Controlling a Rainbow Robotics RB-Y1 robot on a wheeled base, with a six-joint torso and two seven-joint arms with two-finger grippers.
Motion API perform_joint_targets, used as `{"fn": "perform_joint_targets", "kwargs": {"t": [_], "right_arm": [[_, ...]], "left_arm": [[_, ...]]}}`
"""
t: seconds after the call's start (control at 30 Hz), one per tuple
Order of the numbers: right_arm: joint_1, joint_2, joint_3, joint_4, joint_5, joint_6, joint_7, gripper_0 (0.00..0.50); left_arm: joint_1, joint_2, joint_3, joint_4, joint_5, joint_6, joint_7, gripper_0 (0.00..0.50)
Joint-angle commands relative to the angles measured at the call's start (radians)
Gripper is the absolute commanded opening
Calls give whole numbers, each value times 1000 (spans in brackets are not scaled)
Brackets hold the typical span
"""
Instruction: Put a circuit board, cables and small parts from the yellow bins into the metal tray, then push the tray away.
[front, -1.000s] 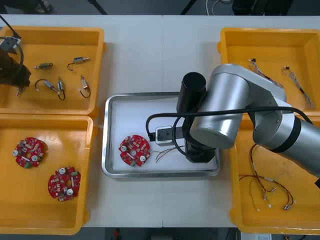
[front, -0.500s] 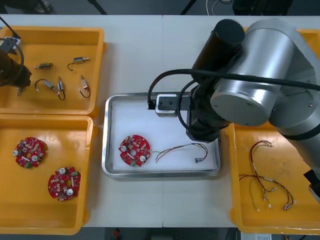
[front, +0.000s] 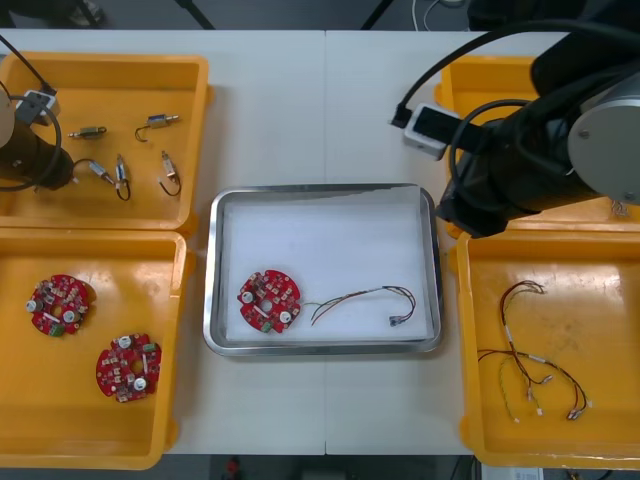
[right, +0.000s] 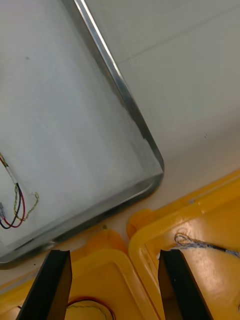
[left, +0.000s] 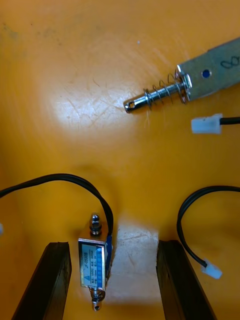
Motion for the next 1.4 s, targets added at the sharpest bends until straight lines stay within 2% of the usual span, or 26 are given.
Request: {"fn": "perform_joint_targets", "kwargs": {"t": [0.03,0.2,0.27,0.3,0.67,0.8,1.07,1.2,1.3,1.4], "right_arm": [[58,-70,-126,-34,-3,3,-30,500],[75,-121,-181,-27,-6,3,-37,500],[75,-139,-212,-4,-12,3,-41,500],[75,-143,-220,6,-14,3,-41,500],[30,-196,-333,167,-27,3,-38,500],[-2,-201,-350,236,-7,3,-35,500],[-65,-213,-362,428,52,3,-30,500],[-102,-218,-362,538,74,3,-23,500],[-142,-218,-362,627,118,3,-9,500],[-177,-218,-362,713,152,3,8,500]], "left_arm": [[5,-3,-10,26,21,-16,-104,500],[5,-4,-10,34,27,-14,-106,500],[5,-4,-10,34,35,-16,-104,72],[5,-4,-10,34,36,-16,-104,1],[3,-4,-10,34,58,-14,-103,0],[-11,-1,9,34,59,16,-103,0],[-87,13,145,-13,39,274,-93,0],[-97,28,193,-87,22,380,-80,0],[-97,43,207,-170,16,466,-57,0],[-94,46,208,-260,12,547,23,0]]}}
